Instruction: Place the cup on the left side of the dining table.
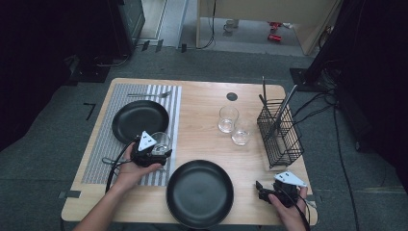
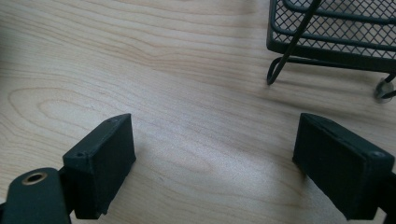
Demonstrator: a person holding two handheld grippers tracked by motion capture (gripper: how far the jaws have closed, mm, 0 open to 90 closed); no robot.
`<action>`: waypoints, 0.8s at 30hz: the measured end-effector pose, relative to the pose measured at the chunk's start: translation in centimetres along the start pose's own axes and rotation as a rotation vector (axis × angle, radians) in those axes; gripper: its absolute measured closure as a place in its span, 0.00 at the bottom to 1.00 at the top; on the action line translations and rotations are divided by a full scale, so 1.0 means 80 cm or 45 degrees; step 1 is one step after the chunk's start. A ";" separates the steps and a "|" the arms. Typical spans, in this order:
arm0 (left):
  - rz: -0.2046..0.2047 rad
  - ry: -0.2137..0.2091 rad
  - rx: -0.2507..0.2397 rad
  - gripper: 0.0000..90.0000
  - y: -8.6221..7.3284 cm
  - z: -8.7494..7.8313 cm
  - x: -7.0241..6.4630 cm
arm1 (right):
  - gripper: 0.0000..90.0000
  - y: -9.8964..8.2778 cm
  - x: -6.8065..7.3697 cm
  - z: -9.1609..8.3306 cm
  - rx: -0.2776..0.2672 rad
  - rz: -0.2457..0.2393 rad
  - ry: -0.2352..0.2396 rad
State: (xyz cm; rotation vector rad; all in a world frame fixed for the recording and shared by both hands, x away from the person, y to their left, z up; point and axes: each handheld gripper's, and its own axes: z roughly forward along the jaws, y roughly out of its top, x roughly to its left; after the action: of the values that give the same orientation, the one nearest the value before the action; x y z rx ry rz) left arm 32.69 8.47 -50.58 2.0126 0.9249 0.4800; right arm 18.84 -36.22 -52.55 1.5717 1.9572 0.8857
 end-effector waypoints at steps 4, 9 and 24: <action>-0.014 -0.012 0.008 0.23 0.000 -0.001 0.000 | 0.13 0.000 0.000 0.000 0.000 -0.001 -0.001; -0.052 -0.074 -0.022 0.11 0.004 -0.015 0.003 | 0.13 0.000 0.000 0.000 0.000 0.001 0.000; -0.099 -0.076 -0.179 0.11 0.017 -0.077 0.015 | 0.13 0.000 -0.001 0.000 -0.002 0.008 0.000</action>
State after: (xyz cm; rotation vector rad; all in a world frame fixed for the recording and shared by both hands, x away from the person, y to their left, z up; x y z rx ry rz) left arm 30.21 12.17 -46.01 1.8473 0.9042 0.4282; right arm 18.88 -36.31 -52.56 1.5781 1.9521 0.8899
